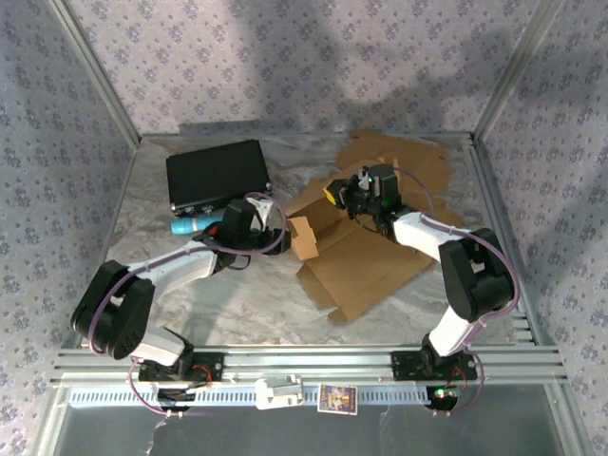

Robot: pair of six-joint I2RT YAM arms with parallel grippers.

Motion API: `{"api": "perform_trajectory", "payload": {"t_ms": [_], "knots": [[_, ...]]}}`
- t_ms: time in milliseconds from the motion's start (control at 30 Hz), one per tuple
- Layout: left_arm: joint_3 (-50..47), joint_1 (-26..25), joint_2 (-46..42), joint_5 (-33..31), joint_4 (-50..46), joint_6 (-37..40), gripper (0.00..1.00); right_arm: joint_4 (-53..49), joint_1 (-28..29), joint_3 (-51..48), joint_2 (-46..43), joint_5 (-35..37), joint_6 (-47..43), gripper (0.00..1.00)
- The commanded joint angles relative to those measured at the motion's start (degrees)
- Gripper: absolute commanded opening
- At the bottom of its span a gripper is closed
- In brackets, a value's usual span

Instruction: Fold the paper box

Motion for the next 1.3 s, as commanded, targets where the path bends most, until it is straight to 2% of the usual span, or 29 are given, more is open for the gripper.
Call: {"api": "perform_trajectory", "payload": {"t_ms": [0, 300, 567, 833, 967, 1167, 1267], "knots": [[0.1, -1.2, -1.2, -3.9, 2.8, -3.0, 0.63, 0.2, 0.5, -0.2, -0.5, 2.8, 1.0, 0.0], [-0.9, -1.7, -1.0, -1.6, 5.4, -4.6, 0.62, -0.8, 0.6, 0.4, -0.1, 3.0, 1.9, 0.0], [-2.7, -3.5, -2.1, -0.3, 8.5, -2.0, 0.61, -1.9, 0.2, 0.9, -0.4, 2.9, 2.0, 0.0], [-1.6, -3.6, -0.7, -2.2, 7.4, -0.7, 0.62, -2.2, 0.1, 1.6, -0.5, 2.3, 2.2, 0.0], [0.5, -3.7, 1.4, -2.9, 7.5, -1.5, 0.59, -2.7, 0.6, 1.3, -0.7, 2.6, 2.1, 0.0], [5.2, -7.3, 3.5, -12.8, 3.1, -4.0, 0.56, -1.4, 1.9, -0.2, -1.7, 5.5, 4.5, 0.0], [8.0, -9.0, 5.1, -18.8, -1.3, -4.4, 0.51, -0.2, 2.9, -1.8, -3.1, 8.3, 6.1, 0.0]]}}
